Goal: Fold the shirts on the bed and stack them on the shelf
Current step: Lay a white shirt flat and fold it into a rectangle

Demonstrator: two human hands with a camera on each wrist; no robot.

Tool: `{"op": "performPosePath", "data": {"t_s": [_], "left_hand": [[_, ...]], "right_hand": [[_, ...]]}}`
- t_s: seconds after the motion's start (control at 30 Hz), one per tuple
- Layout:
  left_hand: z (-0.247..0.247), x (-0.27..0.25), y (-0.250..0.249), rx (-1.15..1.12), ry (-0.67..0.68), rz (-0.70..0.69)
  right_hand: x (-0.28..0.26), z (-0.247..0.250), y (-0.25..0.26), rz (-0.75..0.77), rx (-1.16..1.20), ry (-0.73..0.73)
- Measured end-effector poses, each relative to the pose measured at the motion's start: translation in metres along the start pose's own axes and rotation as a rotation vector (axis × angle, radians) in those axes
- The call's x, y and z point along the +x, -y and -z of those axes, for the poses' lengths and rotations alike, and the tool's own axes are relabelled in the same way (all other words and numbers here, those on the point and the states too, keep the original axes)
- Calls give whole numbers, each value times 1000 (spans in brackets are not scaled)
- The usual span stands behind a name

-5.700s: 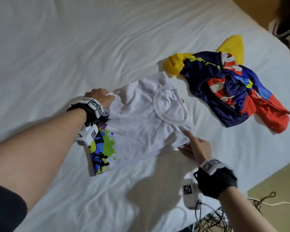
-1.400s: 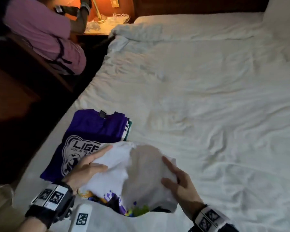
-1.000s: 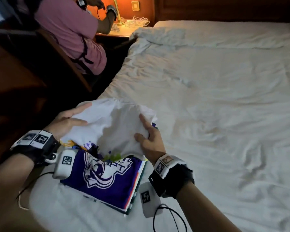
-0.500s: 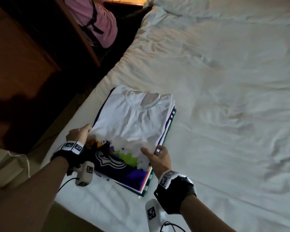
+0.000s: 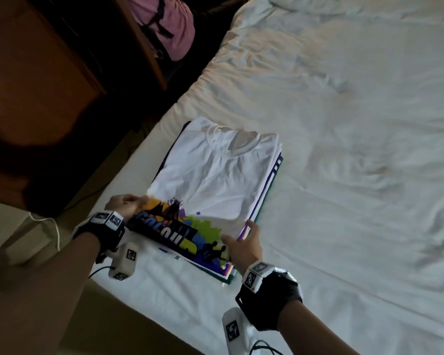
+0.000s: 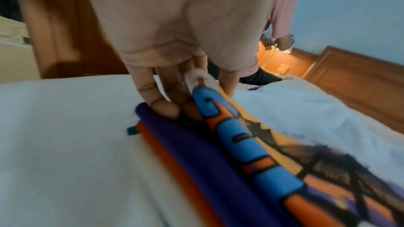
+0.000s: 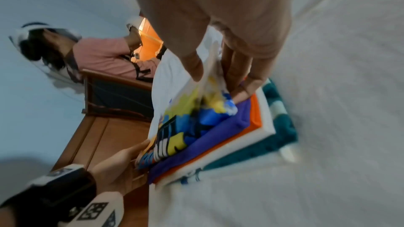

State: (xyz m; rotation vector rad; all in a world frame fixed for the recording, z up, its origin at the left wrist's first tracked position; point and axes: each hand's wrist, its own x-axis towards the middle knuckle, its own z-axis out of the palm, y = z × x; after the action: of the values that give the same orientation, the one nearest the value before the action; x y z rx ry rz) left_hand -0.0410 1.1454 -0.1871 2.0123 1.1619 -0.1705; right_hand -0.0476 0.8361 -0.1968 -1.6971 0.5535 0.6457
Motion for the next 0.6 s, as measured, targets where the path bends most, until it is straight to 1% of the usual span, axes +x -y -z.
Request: {"op": "performPosePath", "data": {"t_s": [0.07,0.13,0.27,0.37,0.47,0.53,0.6], "left_hand": [[0,-10,12,-62,41,67],[1,-14,16,-125,47,90],[4,-13,15,-207,-27,71],[6,-14,21,-192,-49,53],[6,-14,26,-117,-56,78],[3,-24,10,53,-129,98],[-11,-52,-25,185,-242,59]], "right_hand": [[-6,0,-9,19,-34,18],[-6,0,-14,18,-38,1],[-9,-1,-15,-9,-20,-1],[-14,0,-15,-7,-32,25],[-19,4,-16,22,-43,62],[-21,17,-11,49,-59,96],[-22,40,-1,60,-48,117]]}}
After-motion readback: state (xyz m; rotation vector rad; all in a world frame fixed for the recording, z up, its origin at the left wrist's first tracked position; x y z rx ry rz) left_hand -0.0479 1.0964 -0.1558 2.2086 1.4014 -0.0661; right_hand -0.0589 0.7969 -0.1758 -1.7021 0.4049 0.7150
